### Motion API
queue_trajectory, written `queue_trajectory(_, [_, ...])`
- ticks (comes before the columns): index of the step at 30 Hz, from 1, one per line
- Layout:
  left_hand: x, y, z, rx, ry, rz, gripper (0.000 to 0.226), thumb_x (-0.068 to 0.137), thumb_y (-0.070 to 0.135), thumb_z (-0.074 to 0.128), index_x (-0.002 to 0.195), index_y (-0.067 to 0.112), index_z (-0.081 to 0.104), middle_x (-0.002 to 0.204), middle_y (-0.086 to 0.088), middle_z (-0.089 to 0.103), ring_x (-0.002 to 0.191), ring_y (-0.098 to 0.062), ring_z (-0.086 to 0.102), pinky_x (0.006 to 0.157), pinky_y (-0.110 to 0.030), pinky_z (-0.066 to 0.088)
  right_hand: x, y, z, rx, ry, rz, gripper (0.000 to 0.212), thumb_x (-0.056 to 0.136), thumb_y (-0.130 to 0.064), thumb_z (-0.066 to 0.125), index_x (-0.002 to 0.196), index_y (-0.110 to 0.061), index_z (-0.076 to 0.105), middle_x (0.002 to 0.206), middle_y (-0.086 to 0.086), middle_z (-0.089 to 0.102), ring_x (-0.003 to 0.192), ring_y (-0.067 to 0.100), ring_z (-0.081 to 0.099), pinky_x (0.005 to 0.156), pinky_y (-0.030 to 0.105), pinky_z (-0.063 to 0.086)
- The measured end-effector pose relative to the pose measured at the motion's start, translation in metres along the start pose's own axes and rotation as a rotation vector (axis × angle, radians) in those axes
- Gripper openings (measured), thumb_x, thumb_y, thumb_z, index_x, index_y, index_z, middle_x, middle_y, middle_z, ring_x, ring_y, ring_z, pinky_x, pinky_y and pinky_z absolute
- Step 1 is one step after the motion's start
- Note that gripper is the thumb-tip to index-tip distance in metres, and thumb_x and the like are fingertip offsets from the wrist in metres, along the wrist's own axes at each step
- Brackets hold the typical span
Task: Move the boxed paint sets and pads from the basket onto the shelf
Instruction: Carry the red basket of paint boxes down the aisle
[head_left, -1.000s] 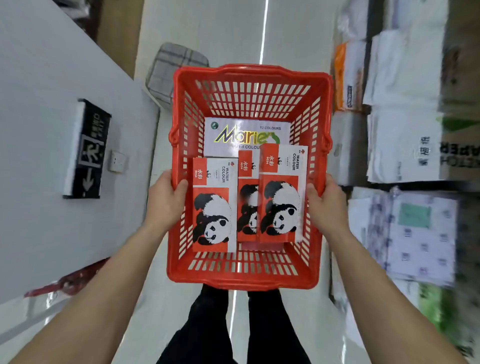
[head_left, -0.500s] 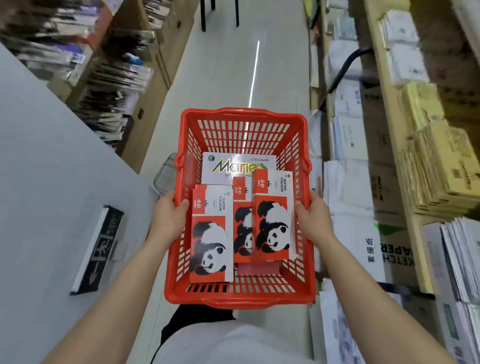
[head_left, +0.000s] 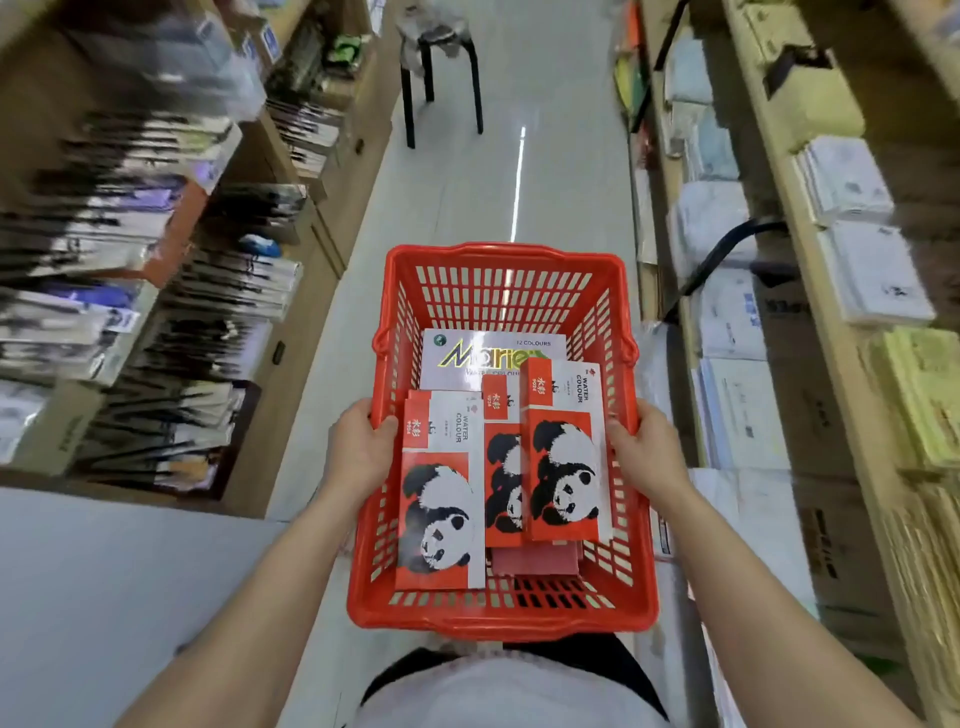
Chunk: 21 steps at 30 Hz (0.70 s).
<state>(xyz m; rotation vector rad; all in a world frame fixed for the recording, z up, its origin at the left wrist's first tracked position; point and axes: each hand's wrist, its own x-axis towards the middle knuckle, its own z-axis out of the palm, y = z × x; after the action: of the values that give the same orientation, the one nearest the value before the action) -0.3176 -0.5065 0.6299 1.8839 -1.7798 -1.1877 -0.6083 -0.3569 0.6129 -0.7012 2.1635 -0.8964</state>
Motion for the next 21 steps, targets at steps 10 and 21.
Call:
queue_trajectory(10, [0.22, 0.179, 0.031, -0.053, 0.068, -0.059, 0.013, 0.1, 0.016, 0.057, 0.106, 0.013, 0.068, 0.099, -0.013, 0.077, 0.091, -0.036, 0.073, 0.087, -0.049, 0.059, 0.283, -0.137, -0.048, -0.016, -0.047, -0.067, 0.025, 0.105, -0.027, 0.059, 0.128, -0.017, 0.06, 0.112, 0.003, 0.076, 0.095, 0.02, 0.075, 0.077, 0.037, 0.062])
queue_trajectory(21, [0.514, 0.32, 0.018, -0.221, 0.038, -0.047, 0.018, 0.103, 0.022, 0.053, 0.113, 0.015, 0.067, 0.101, -0.01, 0.078, 0.088, -0.032, 0.076, 0.084, -0.052, 0.061, 0.564, -0.32, -0.029, -0.078, -0.038, -0.159, 0.01, 0.105, -0.028, 0.058, 0.114, -0.026, 0.059, 0.098, -0.012, 0.073, 0.084, 0.006, 0.073, 0.061, 0.023, 0.054])
